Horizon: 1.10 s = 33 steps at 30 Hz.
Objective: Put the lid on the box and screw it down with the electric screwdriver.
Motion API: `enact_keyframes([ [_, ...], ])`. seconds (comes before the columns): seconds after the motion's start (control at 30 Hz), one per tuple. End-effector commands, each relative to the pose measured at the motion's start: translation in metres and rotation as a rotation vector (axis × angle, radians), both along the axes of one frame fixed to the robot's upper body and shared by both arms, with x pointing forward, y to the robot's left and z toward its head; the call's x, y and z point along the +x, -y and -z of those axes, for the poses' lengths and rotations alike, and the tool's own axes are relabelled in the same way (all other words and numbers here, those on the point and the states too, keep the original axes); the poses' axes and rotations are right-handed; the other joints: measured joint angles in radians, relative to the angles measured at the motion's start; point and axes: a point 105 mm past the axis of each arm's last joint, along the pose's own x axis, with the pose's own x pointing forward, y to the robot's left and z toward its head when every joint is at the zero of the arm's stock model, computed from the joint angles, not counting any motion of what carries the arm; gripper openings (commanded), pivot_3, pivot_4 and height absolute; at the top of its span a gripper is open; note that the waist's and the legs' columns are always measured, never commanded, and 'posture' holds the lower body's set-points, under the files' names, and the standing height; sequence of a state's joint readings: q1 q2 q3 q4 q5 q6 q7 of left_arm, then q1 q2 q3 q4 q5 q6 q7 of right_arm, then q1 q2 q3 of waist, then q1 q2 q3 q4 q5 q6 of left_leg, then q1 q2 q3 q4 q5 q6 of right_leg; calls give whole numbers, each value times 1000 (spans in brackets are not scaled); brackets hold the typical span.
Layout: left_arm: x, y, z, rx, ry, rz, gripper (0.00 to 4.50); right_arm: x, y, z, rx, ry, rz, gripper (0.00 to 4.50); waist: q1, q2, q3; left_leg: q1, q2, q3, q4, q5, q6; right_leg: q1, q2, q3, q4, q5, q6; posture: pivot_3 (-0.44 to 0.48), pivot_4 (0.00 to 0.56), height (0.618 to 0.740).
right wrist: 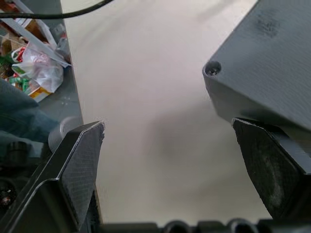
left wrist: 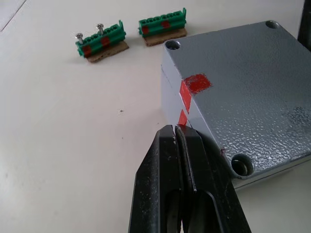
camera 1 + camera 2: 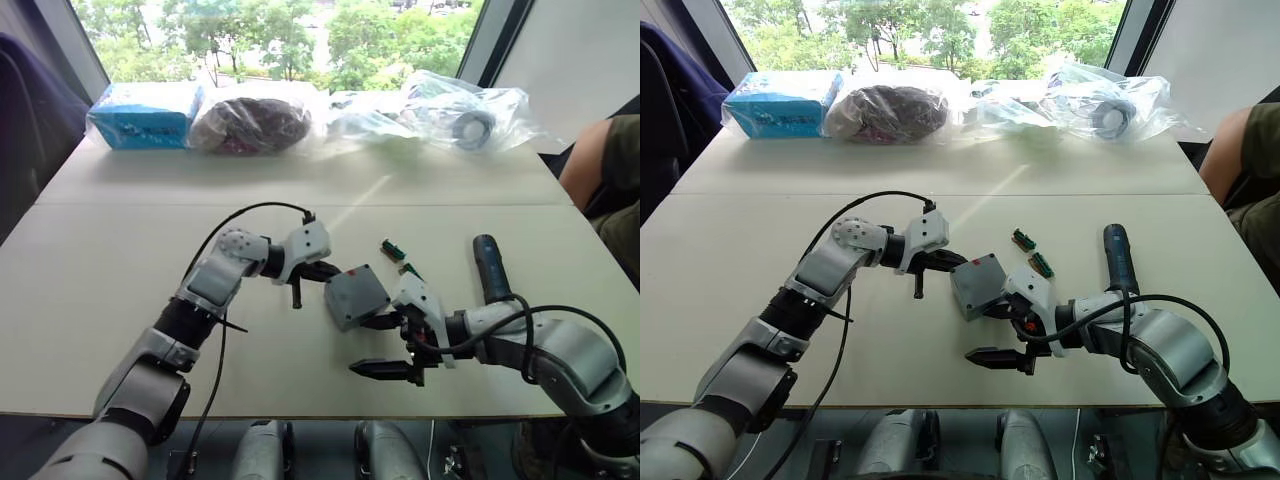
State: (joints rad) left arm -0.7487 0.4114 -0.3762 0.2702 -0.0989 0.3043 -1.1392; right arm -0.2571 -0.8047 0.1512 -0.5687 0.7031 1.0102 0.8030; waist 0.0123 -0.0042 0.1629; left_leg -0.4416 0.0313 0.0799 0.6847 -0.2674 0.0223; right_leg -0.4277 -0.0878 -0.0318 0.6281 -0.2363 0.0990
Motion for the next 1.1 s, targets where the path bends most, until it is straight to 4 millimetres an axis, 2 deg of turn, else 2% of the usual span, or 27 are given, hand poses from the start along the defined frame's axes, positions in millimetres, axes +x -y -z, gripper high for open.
enact_keyframes([
  [0.03, 1, -23, -15, 8, 41, -23, 0, 9, 18, -17, -34, 105, 56, 4403, -1, 0, 0, 0, 0, 0, 0, 0, 0, 0, 0, 0, 0, 0, 0, 0, 150, 740],
  [0.17, -4, -38, -12, 57, 40, -33, 0, 17, 30, -19, -79, 146, 85, 4403, 0, 0, 0, 0, 0, 0, 0, 0, 0, 0, 0, 0, 1, 0, 0, 0, 150, 740],
  [0.27, -13, -43, -6, 77, 10, -19, 0, 26, 35, -19, -105, 182, 100, 4403, 2, 0, 0, 0, 0, 0, 0, 0, 0, 0, 0, 0, 1, 0, 0, 0, 150, 740],
  [0.47, -28, -31, 1, 58, -38, 16, 0, 35, 35, -16, -114, 204, 89, 4403, 1, 0, 0, 0, 0, 0, 0, 0, 0, 0, 0, 0, 1, 0, 0, 0, 150, 740],
  [0.7, -38, -20, 6, 39, -70, 37, 0, 47, 48, -10, -174, 253, 98, 4403, 1, 0, 0, 0, 0, 0, 0, 0, 0, 0, 0, 0, 1, 0, 0, 0, 150, 740],
  [0.8, -38, -17, 8, 36, -70, 36, 0, 49, 43, -8, -155, 251, 69, 4403, 0, 0, 0, 0, 0, 0, 0, 0, 0, 0, 0, 0, 1, 0, 0, 0, 150, 740],
  [0.97, -26, -11, 4, 10, -41, 5, 0, 35, 25, -4, -116, 235, -33, 4403, 2, 0, 0, 0, 0, 0, 0, 0, 0, 0, 0, 0, 1, 0, 0, 0, 150, 740],
  [1.1, -25, -8, 1, -7, -43, 2, 0, 30, 20, -5, -89, 216, -41, 4403, 1, 0, 0, 0, 0, 0, 0, 0, -1, 0, 0, 0, 1, 0, 0, 0, 150, 740],
])
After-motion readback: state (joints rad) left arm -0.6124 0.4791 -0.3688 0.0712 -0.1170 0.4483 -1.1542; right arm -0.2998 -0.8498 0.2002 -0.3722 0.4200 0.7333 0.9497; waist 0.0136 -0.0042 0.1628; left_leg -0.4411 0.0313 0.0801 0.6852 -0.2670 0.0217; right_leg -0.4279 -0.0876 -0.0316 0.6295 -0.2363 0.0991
